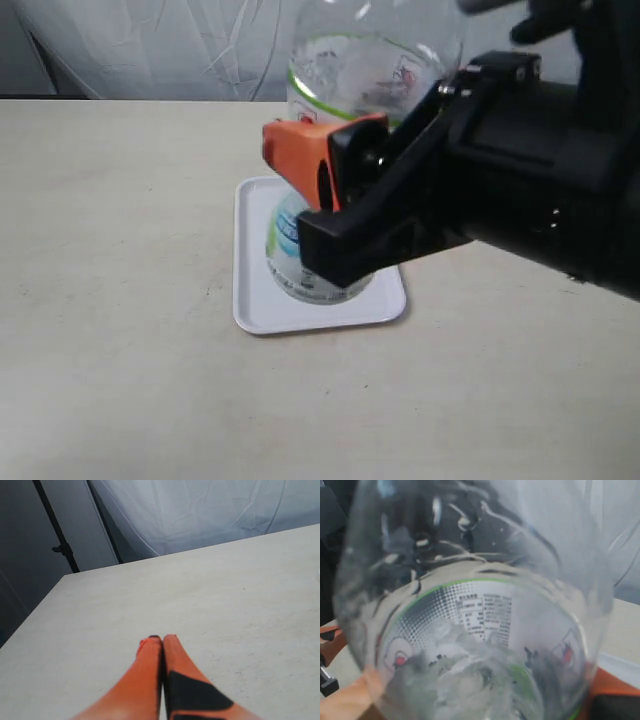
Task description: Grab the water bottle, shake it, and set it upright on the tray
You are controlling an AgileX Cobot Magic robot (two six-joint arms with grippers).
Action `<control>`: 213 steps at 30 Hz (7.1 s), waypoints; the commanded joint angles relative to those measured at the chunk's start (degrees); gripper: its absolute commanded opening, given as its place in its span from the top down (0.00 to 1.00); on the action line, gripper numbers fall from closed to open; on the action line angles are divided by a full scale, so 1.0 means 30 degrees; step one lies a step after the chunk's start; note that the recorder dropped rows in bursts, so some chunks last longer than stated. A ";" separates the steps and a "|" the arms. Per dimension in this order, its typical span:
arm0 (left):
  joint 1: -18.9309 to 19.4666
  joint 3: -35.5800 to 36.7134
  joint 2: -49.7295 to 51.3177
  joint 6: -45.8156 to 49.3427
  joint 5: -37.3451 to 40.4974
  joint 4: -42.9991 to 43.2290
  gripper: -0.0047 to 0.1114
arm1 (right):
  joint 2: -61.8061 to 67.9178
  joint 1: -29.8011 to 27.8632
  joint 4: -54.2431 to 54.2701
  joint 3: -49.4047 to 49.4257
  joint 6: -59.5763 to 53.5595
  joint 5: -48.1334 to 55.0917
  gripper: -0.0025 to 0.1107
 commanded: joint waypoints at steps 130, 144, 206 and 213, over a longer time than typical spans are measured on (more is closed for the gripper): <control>0.0015 0.0042 -0.0080 -0.0158 -0.0252 0.0102 0.96 | 0.6934 -0.7443 -0.0921 -0.0639 -0.2967 0.9379 0.98; 0.0015 0.0042 -0.0080 -0.0158 -0.0252 0.0102 0.96 | 0.7259 -0.6814 -3.0221 0.0798 2.9084 0.2011 0.98; 0.0015 0.0042 -0.0080 -0.0158 -0.0252 0.0102 0.96 | 1.9643 -1.0339 -3.2765 -0.0854 3.0255 -0.8640 0.21; 0.0015 0.0042 -0.0080 -0.0158 -0.0252 0.0102 0.96 | 1.9110 -1.0339 -3.2765 -0.0854 3.0987 -0.5775 0.21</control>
